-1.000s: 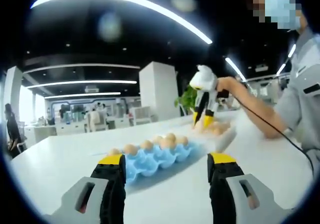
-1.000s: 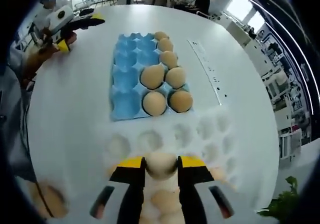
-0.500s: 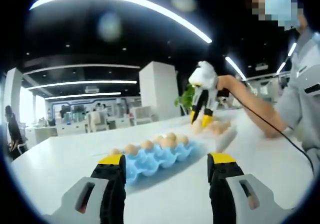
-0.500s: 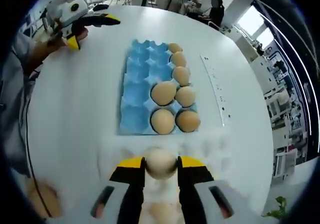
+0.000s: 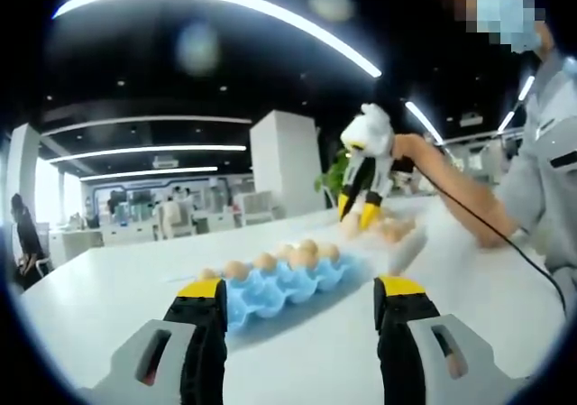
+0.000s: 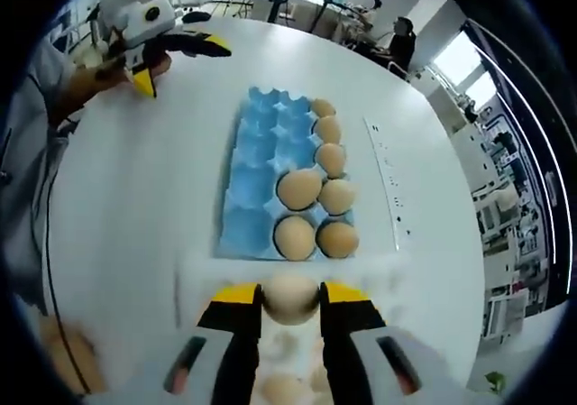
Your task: Pick up the eggs on the table and place them into the egg tray on the table
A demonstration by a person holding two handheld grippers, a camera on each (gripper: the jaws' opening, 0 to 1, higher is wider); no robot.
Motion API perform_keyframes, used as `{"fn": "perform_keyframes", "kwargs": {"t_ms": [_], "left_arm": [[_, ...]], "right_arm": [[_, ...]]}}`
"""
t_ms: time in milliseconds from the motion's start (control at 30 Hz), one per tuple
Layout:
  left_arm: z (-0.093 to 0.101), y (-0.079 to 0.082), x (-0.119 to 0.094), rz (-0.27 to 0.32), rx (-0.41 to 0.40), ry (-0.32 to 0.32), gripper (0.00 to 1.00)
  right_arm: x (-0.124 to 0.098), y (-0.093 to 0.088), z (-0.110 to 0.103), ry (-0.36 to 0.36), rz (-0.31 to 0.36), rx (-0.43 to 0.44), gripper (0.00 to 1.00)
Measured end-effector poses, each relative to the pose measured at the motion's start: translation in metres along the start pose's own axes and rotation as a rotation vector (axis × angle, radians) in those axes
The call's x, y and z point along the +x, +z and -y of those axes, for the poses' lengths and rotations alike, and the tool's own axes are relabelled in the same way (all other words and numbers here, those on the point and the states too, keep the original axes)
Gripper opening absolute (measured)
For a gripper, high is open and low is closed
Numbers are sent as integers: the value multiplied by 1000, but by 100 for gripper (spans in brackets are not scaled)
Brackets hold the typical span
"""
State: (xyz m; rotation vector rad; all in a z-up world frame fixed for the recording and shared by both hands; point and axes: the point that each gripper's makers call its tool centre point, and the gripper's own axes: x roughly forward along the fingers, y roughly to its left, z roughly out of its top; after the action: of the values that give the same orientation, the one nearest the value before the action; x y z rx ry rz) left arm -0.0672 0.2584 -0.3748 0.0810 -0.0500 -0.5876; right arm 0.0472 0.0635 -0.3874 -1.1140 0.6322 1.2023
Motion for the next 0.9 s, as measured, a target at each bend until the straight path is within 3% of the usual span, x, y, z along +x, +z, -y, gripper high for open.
{"fn": "perform_keyframes", "kwargs": {"t_ms": [567,900], "left_arm": [[0,-5,3,-13,-13,-1,66],[2,-5,5,-15,-10,-6,64]], "right_arm": [[1,22,-5,3,67,-72,27],[2,34,0,-34,109,-109,27]]}}
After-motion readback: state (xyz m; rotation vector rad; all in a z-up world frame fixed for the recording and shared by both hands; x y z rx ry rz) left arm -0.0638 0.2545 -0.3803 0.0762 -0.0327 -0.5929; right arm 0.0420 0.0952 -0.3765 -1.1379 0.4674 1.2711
